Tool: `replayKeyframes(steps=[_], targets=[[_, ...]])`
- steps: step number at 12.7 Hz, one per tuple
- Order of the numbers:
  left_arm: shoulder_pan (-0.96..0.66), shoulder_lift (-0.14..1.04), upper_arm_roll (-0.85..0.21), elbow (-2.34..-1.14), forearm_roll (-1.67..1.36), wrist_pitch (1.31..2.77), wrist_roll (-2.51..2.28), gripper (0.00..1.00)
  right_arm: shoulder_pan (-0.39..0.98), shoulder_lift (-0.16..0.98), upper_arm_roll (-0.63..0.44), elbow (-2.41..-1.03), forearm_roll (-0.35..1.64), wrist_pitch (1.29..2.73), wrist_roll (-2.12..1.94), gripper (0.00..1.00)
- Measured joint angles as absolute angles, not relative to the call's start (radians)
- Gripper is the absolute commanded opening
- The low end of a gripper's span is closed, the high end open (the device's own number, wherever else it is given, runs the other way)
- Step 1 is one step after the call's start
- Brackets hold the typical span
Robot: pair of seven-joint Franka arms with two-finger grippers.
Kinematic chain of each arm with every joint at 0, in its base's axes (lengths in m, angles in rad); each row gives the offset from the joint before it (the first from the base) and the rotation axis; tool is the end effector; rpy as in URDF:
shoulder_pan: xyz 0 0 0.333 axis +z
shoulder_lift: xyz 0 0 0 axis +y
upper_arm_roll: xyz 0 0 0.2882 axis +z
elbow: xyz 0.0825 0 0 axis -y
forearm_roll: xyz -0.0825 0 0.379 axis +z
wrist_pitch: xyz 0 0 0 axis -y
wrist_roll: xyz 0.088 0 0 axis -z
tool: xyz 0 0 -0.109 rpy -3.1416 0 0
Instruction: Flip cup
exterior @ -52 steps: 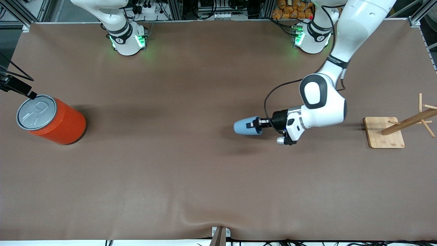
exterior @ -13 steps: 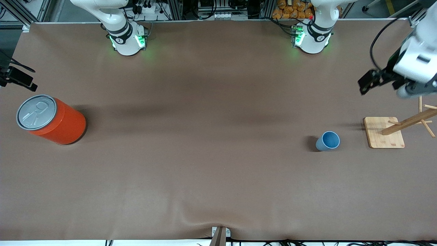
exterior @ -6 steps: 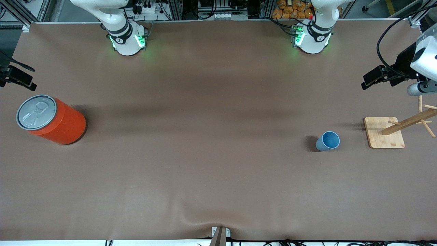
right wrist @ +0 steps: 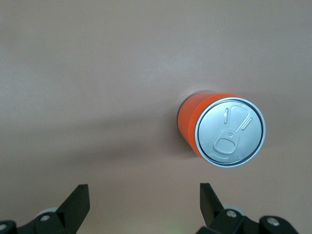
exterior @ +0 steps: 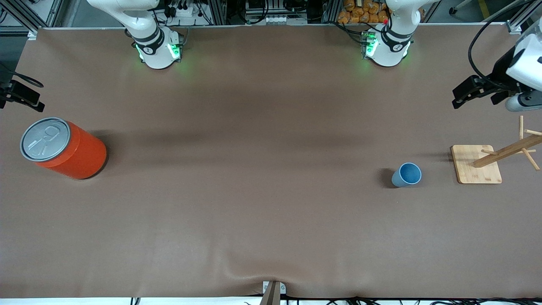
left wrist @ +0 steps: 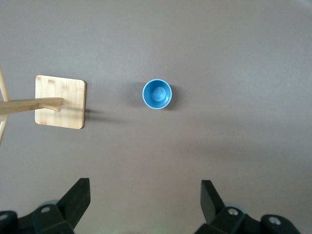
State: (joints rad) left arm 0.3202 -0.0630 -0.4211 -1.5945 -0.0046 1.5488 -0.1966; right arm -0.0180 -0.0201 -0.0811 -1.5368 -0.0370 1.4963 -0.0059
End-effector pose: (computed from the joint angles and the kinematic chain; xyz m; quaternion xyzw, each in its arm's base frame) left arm 0.5276 -0.0608 0.6127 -0.9988 -0.0481 -0.0074 0.0096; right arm 0.5334 -0.0578 0.6149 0.9987 -0.0477 -0.0111 0.0171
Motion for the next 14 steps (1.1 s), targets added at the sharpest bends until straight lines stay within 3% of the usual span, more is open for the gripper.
replayKeyframes(steps=[14], targets=[[0.326,-0.063,-0.416,-1.574,-0.005,1.531,-0.158,1.0,-0.018,-0.02,-0.081,-1.537,0.008,1.496,-0.006,1.0]])
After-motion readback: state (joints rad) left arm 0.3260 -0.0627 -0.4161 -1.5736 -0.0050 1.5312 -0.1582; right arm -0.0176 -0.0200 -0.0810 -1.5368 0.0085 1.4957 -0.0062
